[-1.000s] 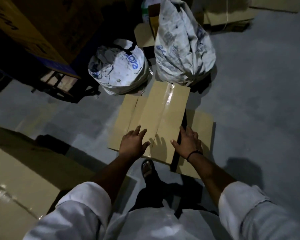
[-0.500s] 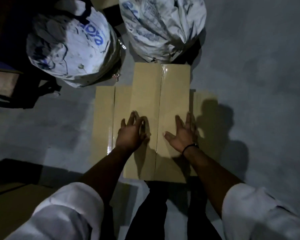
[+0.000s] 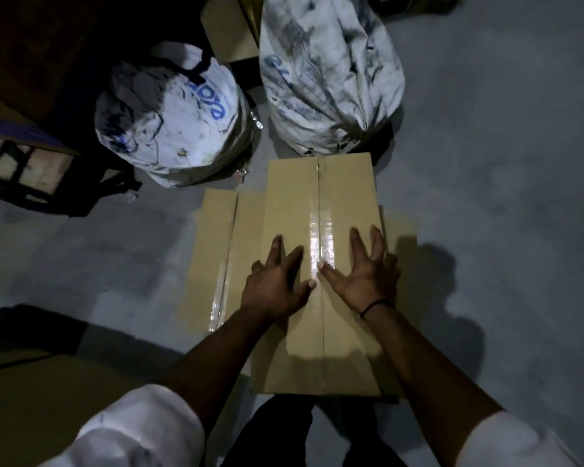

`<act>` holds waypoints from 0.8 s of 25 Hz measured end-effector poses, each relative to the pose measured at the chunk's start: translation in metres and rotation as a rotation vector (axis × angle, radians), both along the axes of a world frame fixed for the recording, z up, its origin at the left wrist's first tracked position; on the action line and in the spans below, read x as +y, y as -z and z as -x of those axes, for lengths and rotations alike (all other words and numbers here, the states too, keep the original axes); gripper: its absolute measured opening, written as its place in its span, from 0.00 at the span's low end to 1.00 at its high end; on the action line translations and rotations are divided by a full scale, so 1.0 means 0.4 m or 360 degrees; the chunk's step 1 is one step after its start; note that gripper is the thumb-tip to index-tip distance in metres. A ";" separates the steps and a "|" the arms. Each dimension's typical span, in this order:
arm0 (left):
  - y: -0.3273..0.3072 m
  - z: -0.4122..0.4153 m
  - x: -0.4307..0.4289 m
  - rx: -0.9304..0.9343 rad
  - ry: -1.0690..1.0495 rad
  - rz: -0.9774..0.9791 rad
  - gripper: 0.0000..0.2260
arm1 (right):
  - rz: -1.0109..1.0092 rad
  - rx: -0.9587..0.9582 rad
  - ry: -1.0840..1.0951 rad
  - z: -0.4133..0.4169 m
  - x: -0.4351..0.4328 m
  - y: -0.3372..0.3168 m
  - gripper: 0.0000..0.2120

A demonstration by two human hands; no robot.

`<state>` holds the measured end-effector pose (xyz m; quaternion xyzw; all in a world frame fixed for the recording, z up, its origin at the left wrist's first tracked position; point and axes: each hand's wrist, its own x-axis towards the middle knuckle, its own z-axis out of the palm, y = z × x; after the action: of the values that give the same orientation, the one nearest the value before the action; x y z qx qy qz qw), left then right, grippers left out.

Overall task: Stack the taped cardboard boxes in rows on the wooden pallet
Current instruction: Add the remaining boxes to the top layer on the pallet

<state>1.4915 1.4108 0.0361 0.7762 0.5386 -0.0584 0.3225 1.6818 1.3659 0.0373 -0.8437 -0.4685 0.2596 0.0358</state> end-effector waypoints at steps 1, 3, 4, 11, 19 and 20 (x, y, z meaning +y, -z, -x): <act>-0.057 -0.004 -0.026 0.0018 -0.0065 -0.0033 0.37 | -0.0032 -0.0041 -0.0004 0.000 -0.011 -0.061 0.47; -0.174 -0.011 -0.086 0.0035 -0.0280 -0.0097 0.37 | -0.0149 -0.0016 -0.0065 0.006 -0.038 -0.176 0.45; -0.235 -0.011 -0.123 0.0025 -0.0407 -0.0145 0.37 | -0.0214 0.0004 -0.0129 0.010 -0.054 -0.231 0.45; -0.538 0.075 -0.399 0.0018 -0.1038 -0.0455 0.37 | -0.0483 -0.0006 -0.0641 0.129 -0.198 -0.510 0.39; -0.786 0.304 -0.725 0.0167 -0.1555 -0.0762 0.39 | -0.0756 0.0200 -0.1142 0.418 -0.390 -0.724 0.38; -0.806 0.340 -0.769 0.0188 -0.1607 -0.0790 0.40 | -0.0779 0.0223 -0.1181 0.462 -0.422 -0.743 0.38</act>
<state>1.3556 1.1031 0.3584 0.4703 0.8578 0.1881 0.0874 1.4970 1.1971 0.3344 -0.5657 -0.7834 0.1929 0.1703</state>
